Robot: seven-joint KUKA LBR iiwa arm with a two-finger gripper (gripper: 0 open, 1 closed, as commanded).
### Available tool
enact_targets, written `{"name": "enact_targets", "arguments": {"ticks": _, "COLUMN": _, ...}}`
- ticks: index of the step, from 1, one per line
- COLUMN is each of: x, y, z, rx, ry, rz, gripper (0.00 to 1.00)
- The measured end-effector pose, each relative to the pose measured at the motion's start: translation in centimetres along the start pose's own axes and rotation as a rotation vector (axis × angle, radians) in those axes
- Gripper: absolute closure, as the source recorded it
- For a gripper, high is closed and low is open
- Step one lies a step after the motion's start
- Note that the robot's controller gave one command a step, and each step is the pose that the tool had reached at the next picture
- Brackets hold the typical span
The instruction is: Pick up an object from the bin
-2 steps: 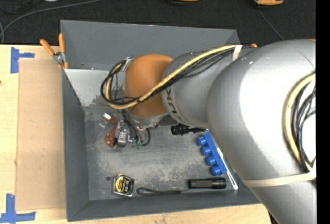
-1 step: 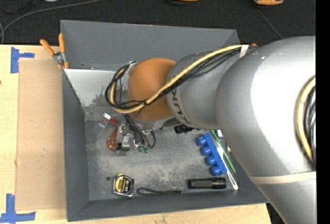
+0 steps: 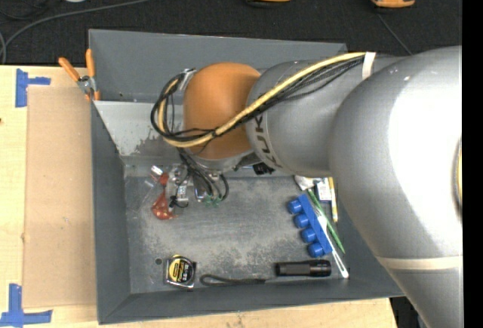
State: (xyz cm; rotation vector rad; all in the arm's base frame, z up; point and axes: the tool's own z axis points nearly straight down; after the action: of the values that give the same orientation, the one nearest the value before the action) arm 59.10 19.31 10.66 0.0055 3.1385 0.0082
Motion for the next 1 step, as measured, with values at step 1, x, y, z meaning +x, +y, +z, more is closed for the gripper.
{"name": "enact_targets", "arguments": {"ticks": 1, "x": 0.49, "y": -0.71, "z": -6.4, "rx": 0.003, "ry": 0.004, "rz": -0.044, "gripper": 1.0}}
